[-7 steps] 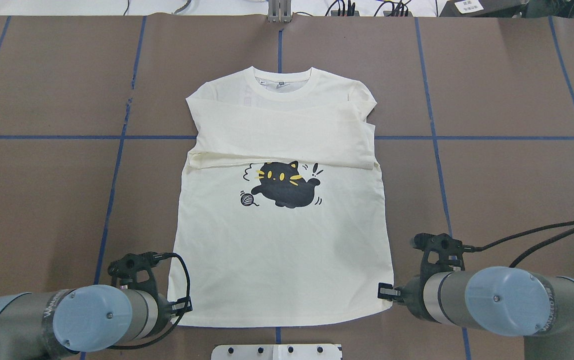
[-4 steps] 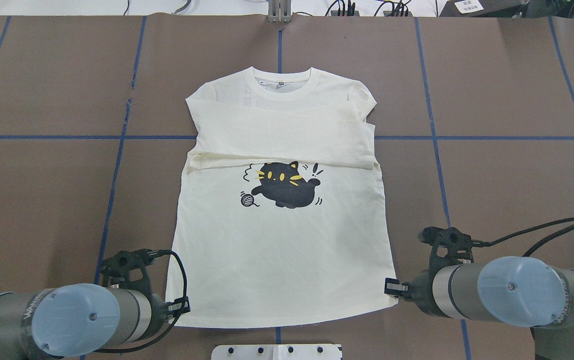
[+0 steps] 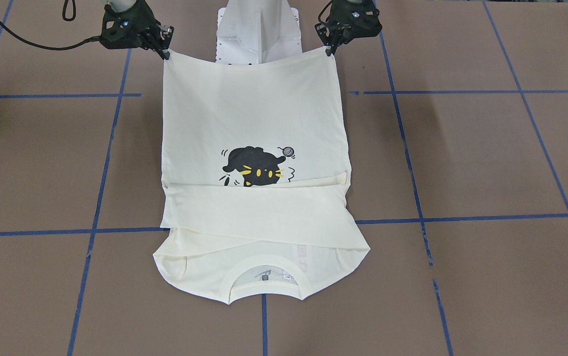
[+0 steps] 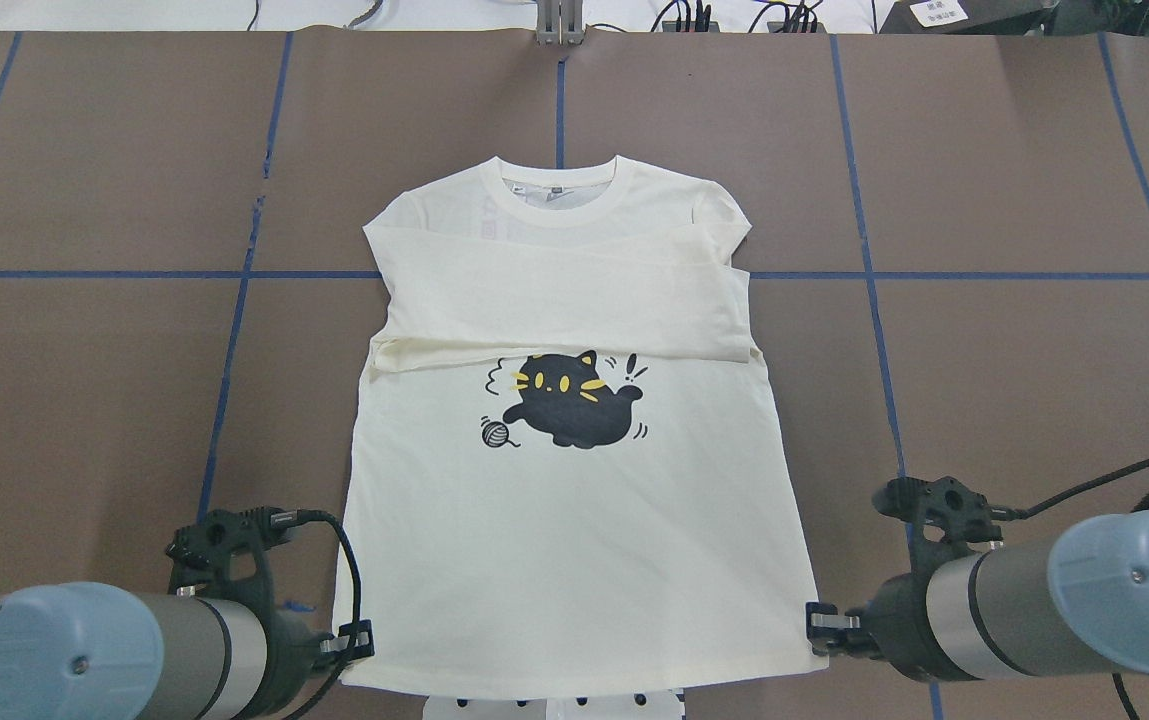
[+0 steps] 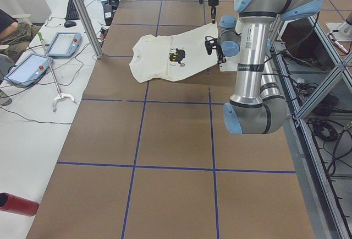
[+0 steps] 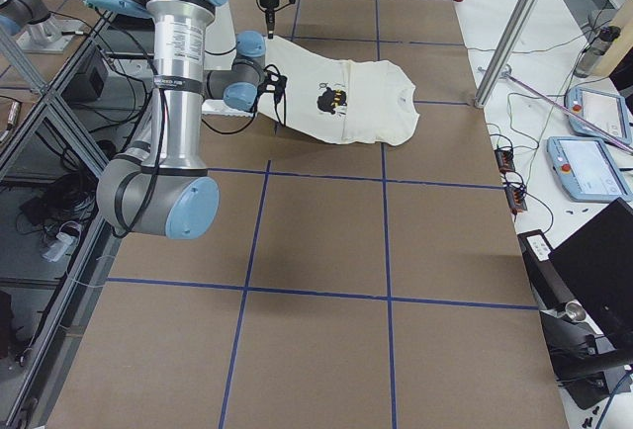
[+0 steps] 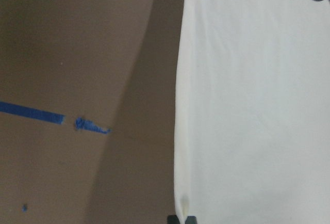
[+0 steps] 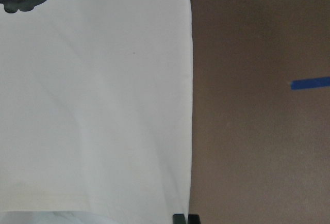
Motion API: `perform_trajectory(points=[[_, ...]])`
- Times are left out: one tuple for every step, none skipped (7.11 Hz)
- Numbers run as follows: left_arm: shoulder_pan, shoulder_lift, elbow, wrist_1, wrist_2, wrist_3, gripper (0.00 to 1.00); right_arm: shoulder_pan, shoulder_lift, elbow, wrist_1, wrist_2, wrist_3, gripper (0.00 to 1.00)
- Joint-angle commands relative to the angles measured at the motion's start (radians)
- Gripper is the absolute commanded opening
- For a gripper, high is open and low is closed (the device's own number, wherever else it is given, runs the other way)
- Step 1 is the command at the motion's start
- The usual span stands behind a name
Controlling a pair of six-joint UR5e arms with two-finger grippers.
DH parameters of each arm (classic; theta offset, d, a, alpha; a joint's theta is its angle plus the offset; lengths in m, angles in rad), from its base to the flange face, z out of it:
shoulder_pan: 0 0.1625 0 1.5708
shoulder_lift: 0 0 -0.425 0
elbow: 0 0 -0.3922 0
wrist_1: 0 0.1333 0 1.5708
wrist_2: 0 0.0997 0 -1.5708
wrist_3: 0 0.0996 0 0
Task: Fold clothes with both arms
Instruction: 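Lift the hem with both grippers and fold it toward the collar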
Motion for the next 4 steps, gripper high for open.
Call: perform_trajectory(points=[[0.062,0.000,-0.057,0.030,-0.008,0.001,0.00,-0.031,-0.030,0.034,0.001,0.043,0.000,0.00],[0.060,-0.005,-0.062,0.032,-0.009,0.005,0.00,-0.023,-0.022,0.025,0.003,0.044,-0.008,0.00],[0.045,-0.009,-0.066,0.032,-0.012,0.025,0.00,0.016,-0.004,0.013,0.004,0.044,-0.013,0.00],[0.024,-0.011,-0.069,0.032,-0.014,0.043,0.00,0.094,0.048,-0.020,0.006,0.070,-0.022,0.00]])
